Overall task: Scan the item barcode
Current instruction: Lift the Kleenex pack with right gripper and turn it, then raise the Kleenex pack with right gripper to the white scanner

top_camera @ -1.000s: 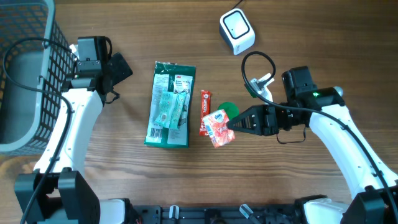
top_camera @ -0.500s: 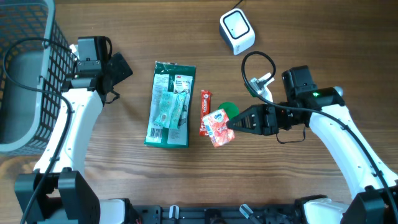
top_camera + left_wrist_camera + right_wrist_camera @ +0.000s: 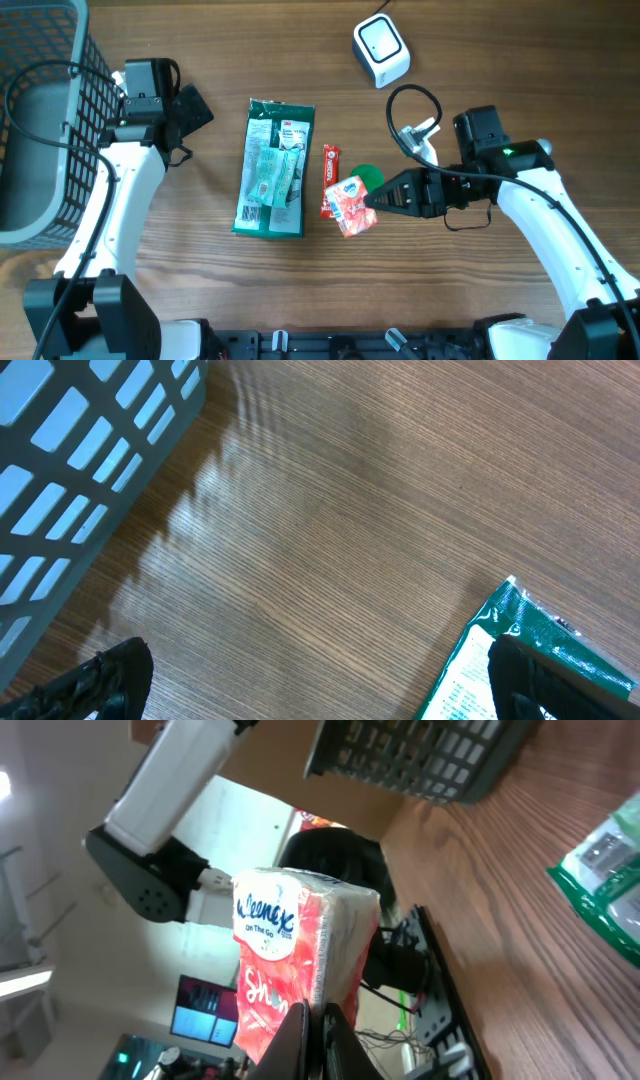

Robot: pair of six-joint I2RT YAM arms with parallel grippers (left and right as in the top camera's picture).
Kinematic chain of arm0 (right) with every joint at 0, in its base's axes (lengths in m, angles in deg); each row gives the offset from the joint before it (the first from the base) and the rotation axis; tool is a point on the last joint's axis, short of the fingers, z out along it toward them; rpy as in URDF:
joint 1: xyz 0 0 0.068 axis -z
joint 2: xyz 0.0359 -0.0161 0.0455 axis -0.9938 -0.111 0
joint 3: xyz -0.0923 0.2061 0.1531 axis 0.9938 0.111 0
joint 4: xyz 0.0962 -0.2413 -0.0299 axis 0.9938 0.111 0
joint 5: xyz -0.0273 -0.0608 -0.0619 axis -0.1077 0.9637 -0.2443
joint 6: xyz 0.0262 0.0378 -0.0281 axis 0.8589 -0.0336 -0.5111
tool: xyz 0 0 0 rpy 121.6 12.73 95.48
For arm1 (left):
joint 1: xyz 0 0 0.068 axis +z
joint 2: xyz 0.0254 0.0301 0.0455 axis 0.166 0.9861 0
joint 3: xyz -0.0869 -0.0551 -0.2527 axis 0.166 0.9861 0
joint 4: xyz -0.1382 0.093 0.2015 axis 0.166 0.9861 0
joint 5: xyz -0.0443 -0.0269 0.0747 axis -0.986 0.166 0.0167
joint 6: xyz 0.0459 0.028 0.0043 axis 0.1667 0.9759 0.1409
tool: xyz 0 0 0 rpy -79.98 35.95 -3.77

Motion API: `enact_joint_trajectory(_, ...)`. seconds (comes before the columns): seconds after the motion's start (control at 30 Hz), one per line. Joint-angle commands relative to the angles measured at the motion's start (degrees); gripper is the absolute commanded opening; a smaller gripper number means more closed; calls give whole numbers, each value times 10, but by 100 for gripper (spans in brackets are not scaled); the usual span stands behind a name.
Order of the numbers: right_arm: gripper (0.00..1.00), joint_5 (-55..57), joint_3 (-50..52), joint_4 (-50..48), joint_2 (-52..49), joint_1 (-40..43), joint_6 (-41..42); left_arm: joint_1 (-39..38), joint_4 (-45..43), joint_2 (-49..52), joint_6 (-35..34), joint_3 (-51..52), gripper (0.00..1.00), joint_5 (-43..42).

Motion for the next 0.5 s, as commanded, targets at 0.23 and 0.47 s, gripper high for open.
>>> enact_joint_trajectory(0.23, 4, 83, 0, -7, 11, 1, 0, 2, 0, 0, -10, -7, 100, -1)
enact_joint_trajectory(0.47, 4, 227, -9, -155, 11, 1, 219, 2, 0, 0, -10, -7, 100, -1)
